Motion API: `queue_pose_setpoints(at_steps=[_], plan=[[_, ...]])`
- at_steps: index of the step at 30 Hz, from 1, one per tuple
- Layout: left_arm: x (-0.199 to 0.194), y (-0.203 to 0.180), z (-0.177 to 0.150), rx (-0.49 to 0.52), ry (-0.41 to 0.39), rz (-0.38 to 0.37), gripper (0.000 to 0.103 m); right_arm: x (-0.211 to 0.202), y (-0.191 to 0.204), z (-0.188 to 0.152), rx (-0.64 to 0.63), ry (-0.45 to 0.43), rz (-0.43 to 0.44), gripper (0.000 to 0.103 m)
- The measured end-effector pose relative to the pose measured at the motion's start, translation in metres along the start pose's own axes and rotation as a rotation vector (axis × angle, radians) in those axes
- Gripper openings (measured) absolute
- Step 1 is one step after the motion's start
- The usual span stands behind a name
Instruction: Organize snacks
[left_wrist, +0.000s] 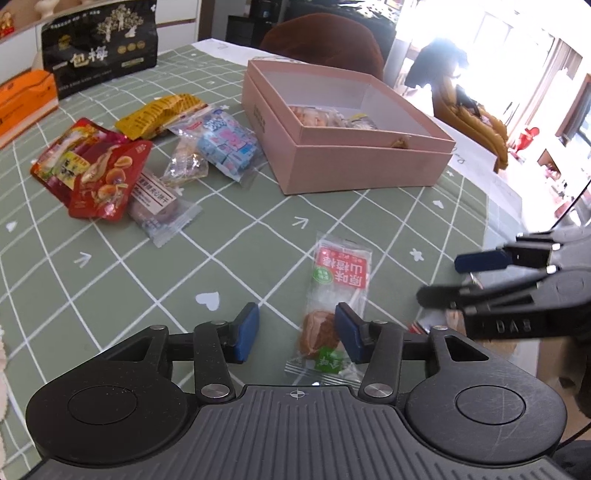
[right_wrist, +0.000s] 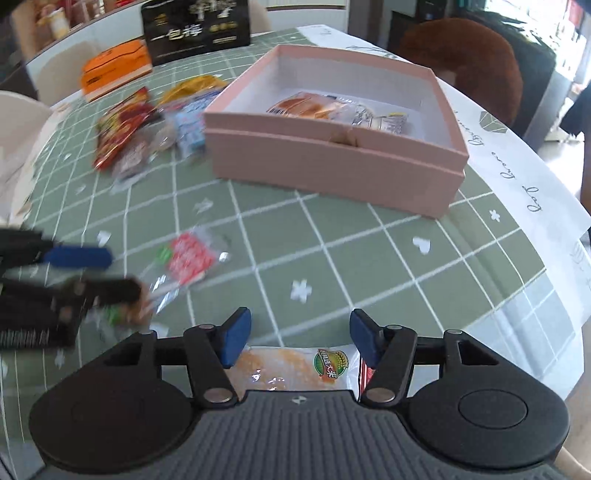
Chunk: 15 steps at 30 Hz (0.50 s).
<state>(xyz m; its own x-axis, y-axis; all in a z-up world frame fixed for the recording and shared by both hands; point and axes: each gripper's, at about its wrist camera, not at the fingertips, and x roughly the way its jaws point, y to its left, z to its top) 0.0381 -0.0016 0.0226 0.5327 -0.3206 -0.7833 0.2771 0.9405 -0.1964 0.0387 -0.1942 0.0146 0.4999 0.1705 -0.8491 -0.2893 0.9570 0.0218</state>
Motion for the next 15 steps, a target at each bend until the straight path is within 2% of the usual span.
queue_pose_setpoints(at_steps=[3, 5, 8, 15], plan=[[-0.001, -0.001, -0.002, 0.008, -0.003, -0.011, 0.051, -0.006, -0.001, -0.008, -0.013, 0.008, 0.01, 0.062], [0.0, -0.003, -0.003, 0.014, -0.003, -0.011, 0.051, -0.008, -0.004, -0.013, -0.014, 0.026, 0.005, 0.075], [0.0, -0.005, -0.003, 0.018, 0.001, -0.017, 0.051, -0.009, -0.011, -0.021, 0.011, 0.034, -0.003, 0.082], [-0.003, -0.004, -0.008, 0.02, -0.005, -0.054, 0.051, -0.022, -0.018, -0.038, 0.112, 0.055, -0.024, 0.085]])
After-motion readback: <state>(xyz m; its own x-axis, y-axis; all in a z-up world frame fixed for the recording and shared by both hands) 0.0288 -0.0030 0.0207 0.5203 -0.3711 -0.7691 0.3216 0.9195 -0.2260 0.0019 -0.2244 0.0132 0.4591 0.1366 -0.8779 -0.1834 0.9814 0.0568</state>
